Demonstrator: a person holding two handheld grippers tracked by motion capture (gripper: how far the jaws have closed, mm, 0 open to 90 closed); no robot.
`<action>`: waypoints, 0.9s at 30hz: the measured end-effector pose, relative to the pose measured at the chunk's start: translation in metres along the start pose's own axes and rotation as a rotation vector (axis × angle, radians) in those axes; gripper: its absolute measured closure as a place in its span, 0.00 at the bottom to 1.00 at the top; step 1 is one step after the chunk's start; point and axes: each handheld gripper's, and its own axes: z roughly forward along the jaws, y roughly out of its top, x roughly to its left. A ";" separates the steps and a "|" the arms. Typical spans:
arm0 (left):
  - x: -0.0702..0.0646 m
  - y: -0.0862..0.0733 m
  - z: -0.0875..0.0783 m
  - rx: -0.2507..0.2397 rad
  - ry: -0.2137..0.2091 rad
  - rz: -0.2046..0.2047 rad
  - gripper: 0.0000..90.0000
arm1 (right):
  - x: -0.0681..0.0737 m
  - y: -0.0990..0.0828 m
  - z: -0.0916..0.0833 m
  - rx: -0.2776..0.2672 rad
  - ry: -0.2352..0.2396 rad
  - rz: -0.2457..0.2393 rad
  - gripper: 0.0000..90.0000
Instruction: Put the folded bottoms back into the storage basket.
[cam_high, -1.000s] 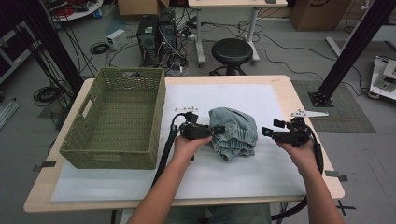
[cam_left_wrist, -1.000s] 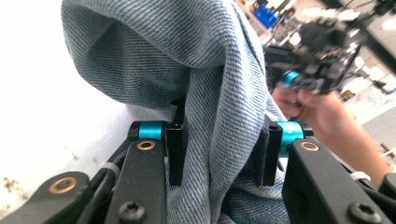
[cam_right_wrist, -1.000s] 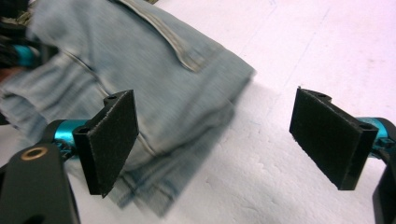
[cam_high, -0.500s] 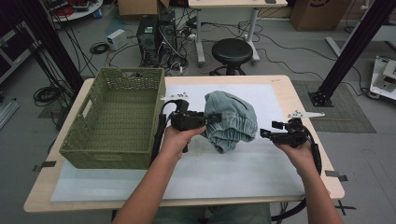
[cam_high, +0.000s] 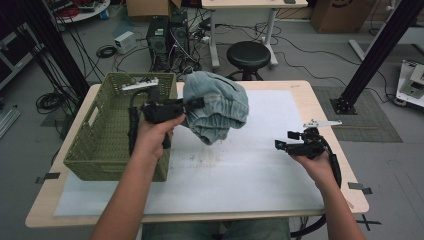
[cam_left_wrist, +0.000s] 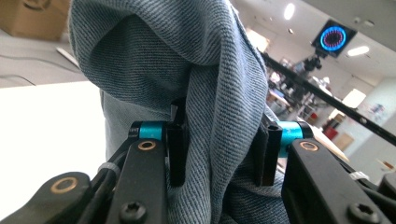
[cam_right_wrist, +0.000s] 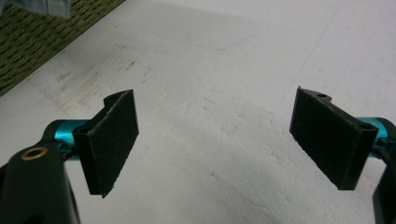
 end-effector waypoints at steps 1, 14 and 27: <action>0.001 0.003 -0.006 -0.012 0.003 -0.002 0.72 | 0.001 0.000 0.001 0.003 0.001 -0.003 0.17; 0.007 0.033 -0.108 -0.120 0.097 0.010 0.72 | 0.005 0.000 0.007 0.030 0.000 -0.021 0.17; 0.027 0.022 -0.187 -0.199 0.200 -0.032 0.72 | 0.006 0.002 0.014 0.044 -0.002 -0.025 0.17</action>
